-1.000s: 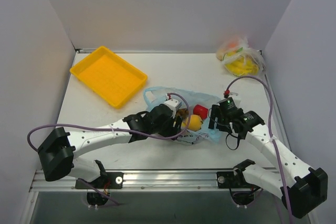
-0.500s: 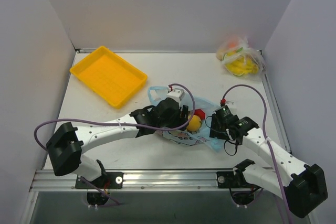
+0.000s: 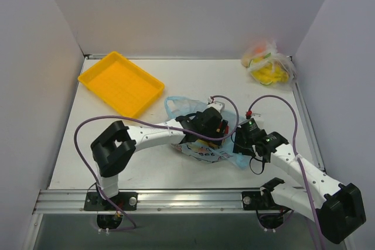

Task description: Untie the knot of the plastic bag and take out the fruit

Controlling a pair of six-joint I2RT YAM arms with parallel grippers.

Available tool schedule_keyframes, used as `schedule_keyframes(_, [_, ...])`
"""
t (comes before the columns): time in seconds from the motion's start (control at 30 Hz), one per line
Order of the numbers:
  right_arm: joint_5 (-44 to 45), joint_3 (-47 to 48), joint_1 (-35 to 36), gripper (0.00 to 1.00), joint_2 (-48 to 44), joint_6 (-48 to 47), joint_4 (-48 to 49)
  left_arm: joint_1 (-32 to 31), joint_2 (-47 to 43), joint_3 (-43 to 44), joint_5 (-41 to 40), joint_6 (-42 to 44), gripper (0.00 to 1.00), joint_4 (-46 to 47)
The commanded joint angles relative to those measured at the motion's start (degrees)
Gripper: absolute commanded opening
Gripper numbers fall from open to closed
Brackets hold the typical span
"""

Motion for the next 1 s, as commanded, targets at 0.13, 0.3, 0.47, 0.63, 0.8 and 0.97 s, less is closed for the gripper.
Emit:
schedule_keyframes(0.13, [0.76,-2.58,0.52,0.54,-1.60,1.79,0.99,-0.49,4.26,5.22,-3.32,-2.97,0.91,-2.50])
schedule_keyframes(0.3, [0.49,-3.46,0.43,0.54,-2.13,1.79,1.51,-0.57,7.15,6.89,-3.68,-4.99,0.91,-2.41])
schedule_keyframes(0.47, [0.14,-4.25,0.43,0.52,-2.31,1.71,2.22,-0.58,8.92,8.03,-3.85,-6.57,0.85,-2.23])
schedule_keyframes(0.63, [0.05,-4.60,0.35,0.28,-2.57,1.79,2.74,-0.58,8.39,8.21,-3.67,-7.02,0.60,-1.70])
schedule_keyframes(0.8, [0.49,-4.60,0.35,0.07,-3.97,1.88,2.57,-0.58,5.06,5.67,-5.78,-6.75,0.34,-0.04])
schedule_keyframes(0.97, [1.02,-4.25,0.26,0.02,-5.38,1.88,2.57,-0.40,2.24,3.64,-7.01,-6.23,0.08,1.72])
